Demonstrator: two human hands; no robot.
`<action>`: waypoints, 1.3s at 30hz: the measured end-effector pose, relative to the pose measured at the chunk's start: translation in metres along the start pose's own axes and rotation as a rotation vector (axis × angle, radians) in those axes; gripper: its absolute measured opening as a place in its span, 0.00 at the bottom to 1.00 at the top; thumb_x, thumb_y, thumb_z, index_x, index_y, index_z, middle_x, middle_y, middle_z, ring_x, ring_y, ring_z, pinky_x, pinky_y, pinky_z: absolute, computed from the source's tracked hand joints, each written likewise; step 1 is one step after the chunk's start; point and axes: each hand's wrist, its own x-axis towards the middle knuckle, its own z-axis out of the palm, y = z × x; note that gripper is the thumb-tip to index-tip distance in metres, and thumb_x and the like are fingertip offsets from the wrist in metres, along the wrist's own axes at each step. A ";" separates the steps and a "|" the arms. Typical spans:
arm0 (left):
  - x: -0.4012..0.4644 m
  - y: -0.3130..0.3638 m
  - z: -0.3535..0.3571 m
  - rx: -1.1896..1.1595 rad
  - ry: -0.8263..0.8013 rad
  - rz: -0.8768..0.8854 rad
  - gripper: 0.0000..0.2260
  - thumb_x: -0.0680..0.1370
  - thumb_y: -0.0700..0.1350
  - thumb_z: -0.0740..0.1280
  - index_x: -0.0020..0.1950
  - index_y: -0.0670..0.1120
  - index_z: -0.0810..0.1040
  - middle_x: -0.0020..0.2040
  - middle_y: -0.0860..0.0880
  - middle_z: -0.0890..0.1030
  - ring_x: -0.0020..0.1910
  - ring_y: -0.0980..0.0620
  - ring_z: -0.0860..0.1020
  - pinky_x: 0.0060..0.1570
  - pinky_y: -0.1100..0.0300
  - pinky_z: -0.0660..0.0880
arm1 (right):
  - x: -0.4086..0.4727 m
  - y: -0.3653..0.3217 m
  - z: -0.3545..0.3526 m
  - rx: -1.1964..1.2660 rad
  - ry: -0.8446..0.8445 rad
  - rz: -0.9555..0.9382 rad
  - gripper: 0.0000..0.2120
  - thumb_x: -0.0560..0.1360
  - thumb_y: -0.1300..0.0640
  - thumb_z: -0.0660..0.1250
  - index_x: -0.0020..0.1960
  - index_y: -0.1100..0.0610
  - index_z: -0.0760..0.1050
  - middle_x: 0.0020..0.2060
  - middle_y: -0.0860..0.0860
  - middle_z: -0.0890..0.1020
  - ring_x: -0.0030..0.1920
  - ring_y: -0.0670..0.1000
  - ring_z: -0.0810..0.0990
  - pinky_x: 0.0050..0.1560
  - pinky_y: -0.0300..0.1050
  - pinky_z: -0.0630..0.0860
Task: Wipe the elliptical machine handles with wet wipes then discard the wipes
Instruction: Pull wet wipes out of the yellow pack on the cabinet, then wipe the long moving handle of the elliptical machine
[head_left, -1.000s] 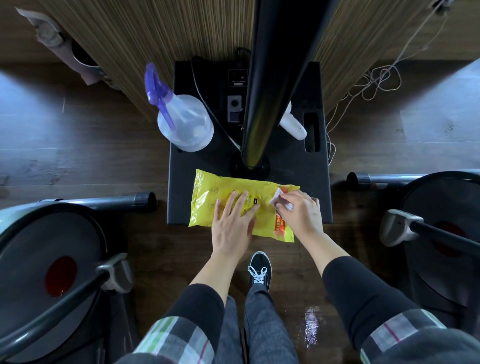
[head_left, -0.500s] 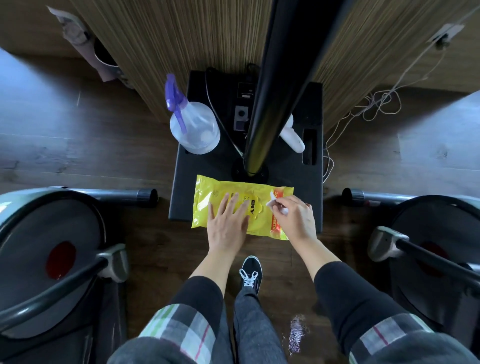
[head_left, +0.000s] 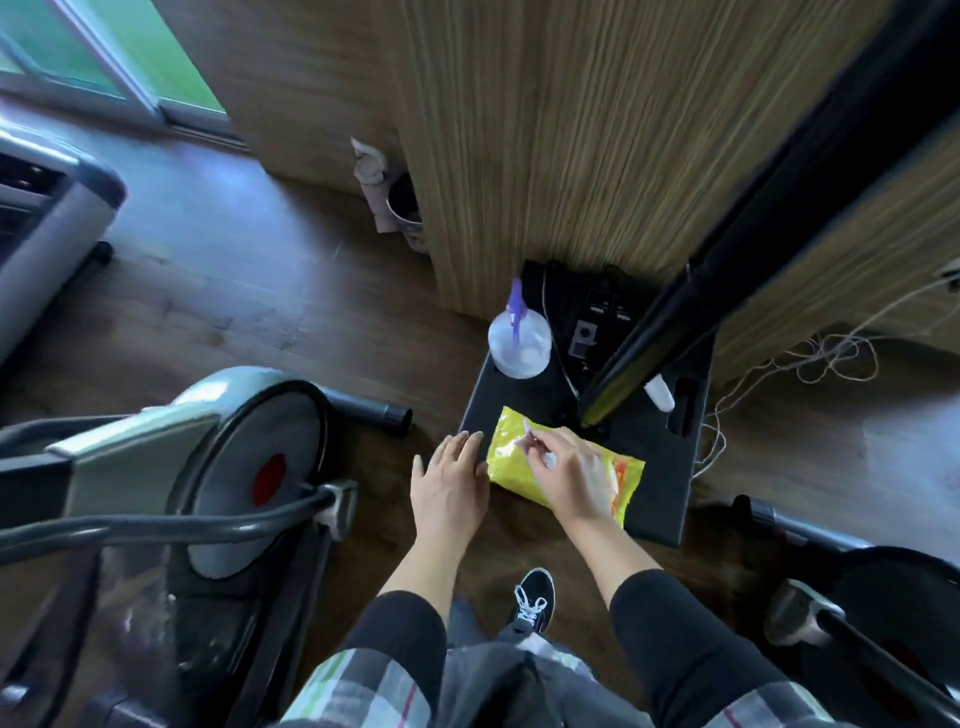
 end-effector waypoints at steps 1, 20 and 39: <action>0.002 -0.007 -0.010 -0.008 0.005 -0.020 0.20 0.81 0.50 0.59 0.74 0.54 0.65 0.73 0.56 0.67 0.74 0.56 0.63 0.72 0.49 0.57 | 0.006 -0.013 0.006 0.005 -0.004 -0.019 0.06 0.66 0.63 0.75 0.40 0.55 0.81 0.33 0.48 0.81 0.33 0.51 0.81 0.35 0.46 0.76; 0.134 -0.156 -0.161 0.038 -0.044 -0.220 0.16 0.80 0.49 0.57 0.68 0.52 0.68 0.69 0.53 0.72 0.65 0.49 0.73 0.57 0.55 0.69 | 0.137 -0.187 0.130 0.073 -0.023 -0.092 0.11 0.69 0.50 0.62 0.36 0.53 0.81 0.33 0.47 0.82 0.33 0.49 0.81 0.38 0.45 0.74; 0.381 -0.186 -0.279 -0.199 0.070 -0.447 0.17 0.80 0.48 0.58 0.68 0.47 0.69 0.68 0.49 0.71 0.65 0.46 0.73 0.59 0.54 0.72 | 0.408 -0.259 0.230 0.060 -0.289 -0.226 0.05 0.70 0.51 0.69 0.37 0.51 0.80 0.36 0.47 0.82 0.38 0.52 0.81 0.45 0.47 0.68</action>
